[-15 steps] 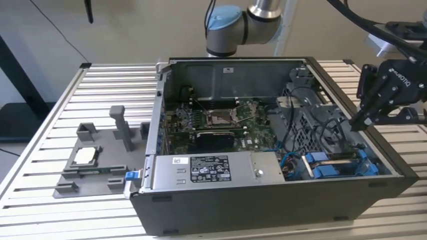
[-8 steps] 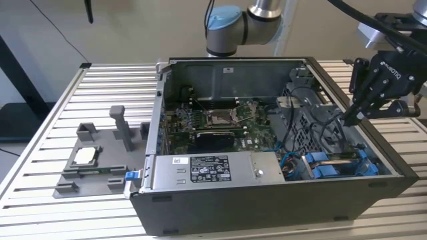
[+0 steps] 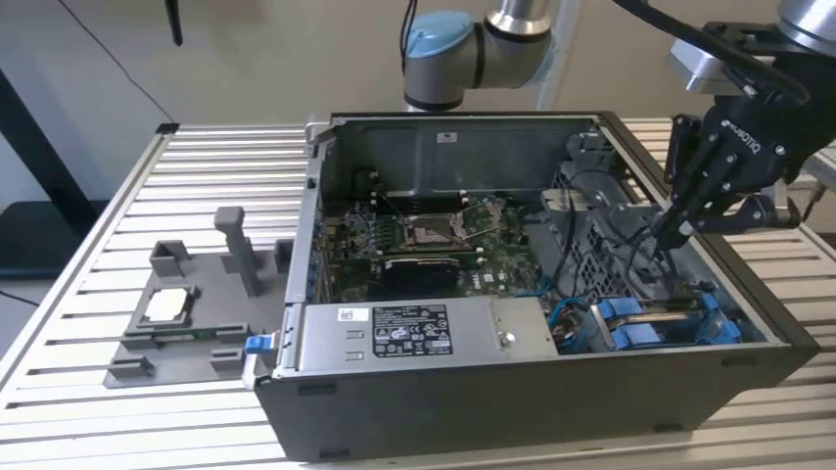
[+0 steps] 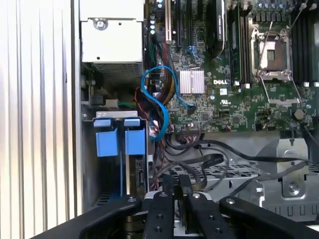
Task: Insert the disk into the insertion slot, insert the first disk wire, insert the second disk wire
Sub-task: 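Insert the second disk wire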
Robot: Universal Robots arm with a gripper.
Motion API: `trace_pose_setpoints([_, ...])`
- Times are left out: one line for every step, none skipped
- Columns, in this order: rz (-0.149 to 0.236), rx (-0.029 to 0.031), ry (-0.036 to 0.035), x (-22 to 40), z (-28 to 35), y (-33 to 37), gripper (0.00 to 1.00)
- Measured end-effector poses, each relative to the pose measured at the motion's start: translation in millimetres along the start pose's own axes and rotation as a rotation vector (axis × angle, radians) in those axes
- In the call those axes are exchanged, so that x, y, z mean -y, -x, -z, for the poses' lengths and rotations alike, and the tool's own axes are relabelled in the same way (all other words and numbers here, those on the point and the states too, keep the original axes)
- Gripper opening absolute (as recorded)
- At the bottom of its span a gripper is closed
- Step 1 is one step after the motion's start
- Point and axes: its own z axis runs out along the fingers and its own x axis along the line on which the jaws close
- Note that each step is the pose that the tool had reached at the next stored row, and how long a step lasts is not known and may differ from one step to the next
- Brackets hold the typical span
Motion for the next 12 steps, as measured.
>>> trace_pose_setpoints([-0.001,-0.0175,-0.0009,-1.1,-0.2,0.0,0.16])
trace_pose_setpoints([-0.003,-0.0453,-0.0023,-2.6,-0.3,-0.1,0.16])
trace_pose_setpoints([-0.004,-0.063,-0.0033,-4.0,-0.5,0.0,0.16])
trace_pose_setpoints([-0.004,-0.075,-0.0039,-5.6,-0.7,0.1,0.16])
trace_pose_setpoints([-0.004,-0.0824,-0.0044,-7.5,-1.4,0.1,0.16])
trace_pose_setpoints([-0.003,-0.0863,-0.0052,-9.5,-2.2,0.0,0.16])
trace_pose_setpoints([-0.003,-0.0883,-0.0066,-11.4,-3.2,-0.2,0.16])
trace_pose_setpoints([-0.002,-0.0881,-0.0121,-13.9,-4.7,-0.4,0.16])
trace_pose_setpoints([-0.002,-0.0878,-0.0197,-16.5,-5.8,-0.6,0.16])
trace_pose_setpoints([-0.002,-0.0873,-0.0298,-19.0,-6.7,-0.7,0.16])
trace_pose_setpoints([-0.001,-0.0867,-0.0413,-21.3,-7.5,-0.9,0.16])
trace_pose_setpoints([-0.001,-0.0862,-0.0541,-23.8,-8.2,-1.1,0.16])
